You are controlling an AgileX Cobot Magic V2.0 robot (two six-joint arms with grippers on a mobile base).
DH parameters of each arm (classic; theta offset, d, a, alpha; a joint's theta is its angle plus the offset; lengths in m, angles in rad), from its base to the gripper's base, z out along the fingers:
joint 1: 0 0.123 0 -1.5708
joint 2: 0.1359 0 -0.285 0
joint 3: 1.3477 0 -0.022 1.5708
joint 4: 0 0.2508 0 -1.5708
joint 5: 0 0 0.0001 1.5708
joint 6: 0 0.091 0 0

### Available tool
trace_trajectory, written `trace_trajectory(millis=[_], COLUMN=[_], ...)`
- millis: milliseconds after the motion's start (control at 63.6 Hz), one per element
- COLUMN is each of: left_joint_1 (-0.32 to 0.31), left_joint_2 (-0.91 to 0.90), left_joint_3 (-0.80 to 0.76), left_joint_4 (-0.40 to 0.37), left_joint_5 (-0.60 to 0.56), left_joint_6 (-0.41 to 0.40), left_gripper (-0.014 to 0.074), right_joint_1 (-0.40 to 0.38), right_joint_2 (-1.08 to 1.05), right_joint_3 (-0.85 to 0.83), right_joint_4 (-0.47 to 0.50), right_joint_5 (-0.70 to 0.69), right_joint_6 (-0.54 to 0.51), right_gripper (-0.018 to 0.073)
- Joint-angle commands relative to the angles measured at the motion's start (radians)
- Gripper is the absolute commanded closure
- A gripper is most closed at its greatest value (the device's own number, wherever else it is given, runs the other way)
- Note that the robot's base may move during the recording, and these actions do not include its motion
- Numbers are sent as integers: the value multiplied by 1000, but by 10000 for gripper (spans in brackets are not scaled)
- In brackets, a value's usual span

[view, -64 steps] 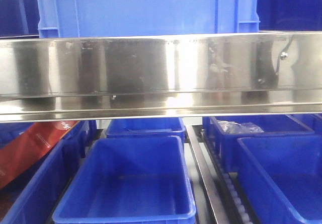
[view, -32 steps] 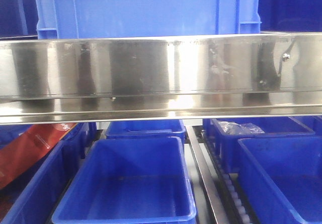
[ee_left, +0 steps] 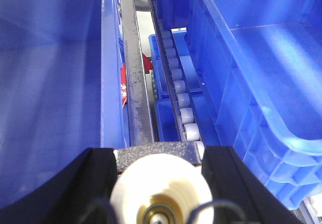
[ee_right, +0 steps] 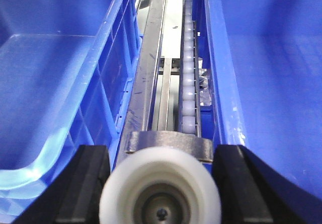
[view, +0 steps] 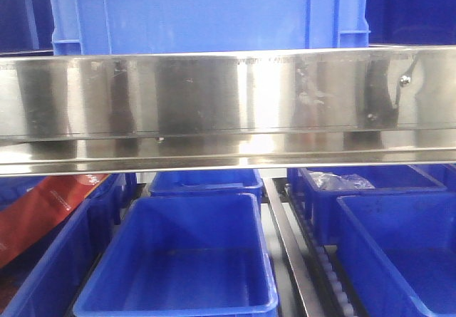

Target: Place valve from conveyor to right shelf box

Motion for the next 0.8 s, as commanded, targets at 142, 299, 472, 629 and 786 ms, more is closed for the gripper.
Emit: trace_trajectory(millis=[142, 299, 472, 629, 786], left_joint_1=[-2, -2, -17, -149, -294], left_joint_2=[-8, -6, 42, 168, 329], left_joint_3=[-9, -9, -70, -219, -398], left_joint_4=[-7, -46, -208, -220, -165], left_joint_5=[-48, -118, -154, -163, -172], left_joint_6=[-8, -5, 89, 106, 106], left_gripper=[708, 708, 708, 708, 708], right_joint_1=[1, 1, 4, 59, 151], right_joint_2=[-17, -17, 17, 119, 236], right_joint_3=[-20, -23, -125, -313, -465], right_joint_4=[-8, -6, 90, 147, 147], right_joint_5=[-68, -113, -162, -162, -162], right_joint_6=[0, -11, -90, -141, -149], right_gripper=[714, 714, 714, 714, 714])
